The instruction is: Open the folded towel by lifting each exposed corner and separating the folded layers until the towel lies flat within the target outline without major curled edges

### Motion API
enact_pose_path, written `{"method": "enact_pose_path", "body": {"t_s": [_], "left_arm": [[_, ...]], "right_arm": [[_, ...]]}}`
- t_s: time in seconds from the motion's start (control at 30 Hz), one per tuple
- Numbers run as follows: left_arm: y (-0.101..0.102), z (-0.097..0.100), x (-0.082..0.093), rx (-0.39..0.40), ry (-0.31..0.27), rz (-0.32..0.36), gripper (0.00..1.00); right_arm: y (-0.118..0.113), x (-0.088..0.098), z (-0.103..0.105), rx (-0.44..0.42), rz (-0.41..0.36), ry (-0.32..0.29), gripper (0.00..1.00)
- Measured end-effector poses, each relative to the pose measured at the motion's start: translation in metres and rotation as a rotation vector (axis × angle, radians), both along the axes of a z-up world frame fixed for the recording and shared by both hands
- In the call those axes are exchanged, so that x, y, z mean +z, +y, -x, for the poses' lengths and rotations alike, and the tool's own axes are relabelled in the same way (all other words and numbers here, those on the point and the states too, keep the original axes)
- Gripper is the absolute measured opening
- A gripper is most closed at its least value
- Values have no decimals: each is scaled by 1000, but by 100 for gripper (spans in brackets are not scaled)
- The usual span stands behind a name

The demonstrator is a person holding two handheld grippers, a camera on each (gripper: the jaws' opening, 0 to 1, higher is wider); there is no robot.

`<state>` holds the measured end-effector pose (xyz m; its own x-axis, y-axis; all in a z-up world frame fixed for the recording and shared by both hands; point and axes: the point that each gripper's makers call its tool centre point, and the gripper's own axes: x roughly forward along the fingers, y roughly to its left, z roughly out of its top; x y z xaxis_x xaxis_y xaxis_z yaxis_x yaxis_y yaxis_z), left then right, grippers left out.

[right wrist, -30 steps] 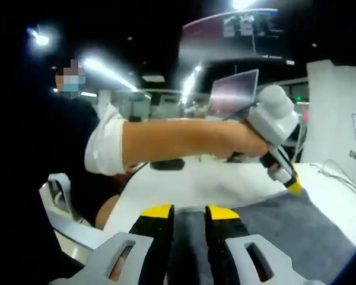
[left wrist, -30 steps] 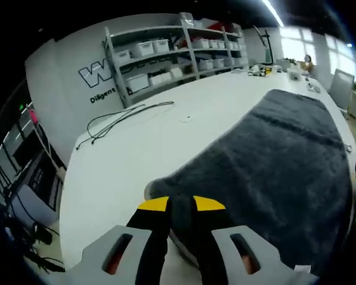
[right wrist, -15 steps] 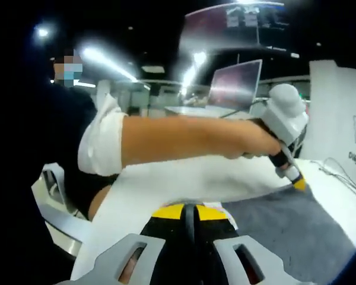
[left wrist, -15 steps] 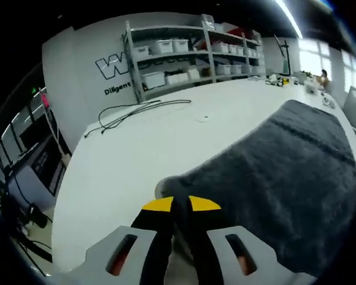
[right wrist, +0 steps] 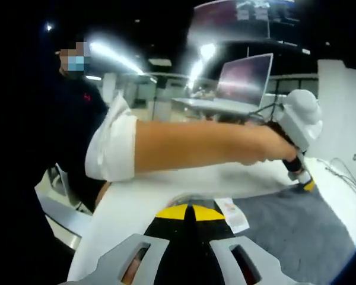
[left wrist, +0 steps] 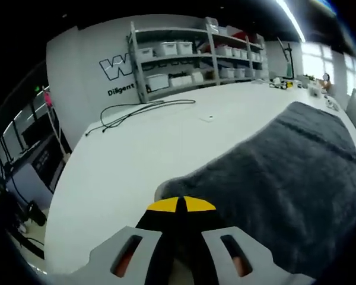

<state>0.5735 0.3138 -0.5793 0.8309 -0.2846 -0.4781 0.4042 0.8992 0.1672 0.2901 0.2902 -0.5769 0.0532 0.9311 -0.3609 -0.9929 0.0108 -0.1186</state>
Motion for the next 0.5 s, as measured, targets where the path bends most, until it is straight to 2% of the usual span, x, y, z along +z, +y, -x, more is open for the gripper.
{"method": "enact_pose_path", "body": {"t_s": [0.1, 0.3, 0.5], "left_arm": [[1, 1, -3, 9, -7, -19, 1], [2, 3, -3, 15, -6, -8, 1], [4, 1, -5, 12, -11, -65, 1]], "right_arm": [[3, -3, 3, 11, 10, 13, 0], [7, -9, 7, 26, 39, 8, 0], [11, -15, 10, 36, 62, -1, 0]]}}
